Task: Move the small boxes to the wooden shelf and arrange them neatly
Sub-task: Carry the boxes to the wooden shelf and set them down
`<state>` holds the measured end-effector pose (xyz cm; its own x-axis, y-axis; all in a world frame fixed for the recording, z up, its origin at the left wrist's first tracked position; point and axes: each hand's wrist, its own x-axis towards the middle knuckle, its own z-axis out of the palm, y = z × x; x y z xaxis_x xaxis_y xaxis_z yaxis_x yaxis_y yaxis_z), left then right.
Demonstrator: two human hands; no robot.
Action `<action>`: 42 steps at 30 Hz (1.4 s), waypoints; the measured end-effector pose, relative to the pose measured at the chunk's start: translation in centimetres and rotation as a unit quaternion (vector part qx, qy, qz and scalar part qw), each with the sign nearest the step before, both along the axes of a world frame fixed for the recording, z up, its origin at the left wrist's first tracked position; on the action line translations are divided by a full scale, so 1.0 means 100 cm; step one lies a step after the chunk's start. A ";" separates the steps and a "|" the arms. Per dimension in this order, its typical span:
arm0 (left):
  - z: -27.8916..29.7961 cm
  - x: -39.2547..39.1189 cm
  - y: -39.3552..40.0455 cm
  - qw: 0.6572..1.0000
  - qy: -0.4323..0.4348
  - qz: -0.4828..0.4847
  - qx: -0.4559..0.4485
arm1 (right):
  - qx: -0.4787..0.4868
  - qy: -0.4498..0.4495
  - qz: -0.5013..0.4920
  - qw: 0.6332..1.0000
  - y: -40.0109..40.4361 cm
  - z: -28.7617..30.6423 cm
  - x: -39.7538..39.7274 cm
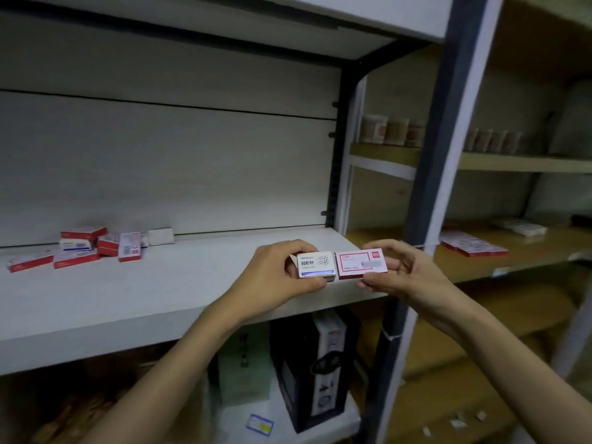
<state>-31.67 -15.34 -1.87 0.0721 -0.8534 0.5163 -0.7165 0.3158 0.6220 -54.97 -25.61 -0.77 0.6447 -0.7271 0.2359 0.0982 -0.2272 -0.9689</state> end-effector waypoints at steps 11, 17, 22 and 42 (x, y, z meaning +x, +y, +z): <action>-0.031 -0.189 -0.106 1.000 0.004 -0.023 0.012 | 0.030 0.009 -0.012 0.999 -0.108 -0.021 -0.183; -0.044 -0.253 -0.171 0.999 -0.019 -0.021 0.023 | -0.023 0.066 -0.069 0.995 -0.169 -0.027 -0.243; -0.046 -0.275 -0.237 0.996 -0.083 0.015 0.022 | -0.089 0.127 -0.134 0.979 -0.233 -0.034 -0.270; -0.045 -0.278 -0.409 0.983 -0.077 0.162 0.036 | -0.252 0.270 -0.149 0.917 -0.505 -0.039 -0.234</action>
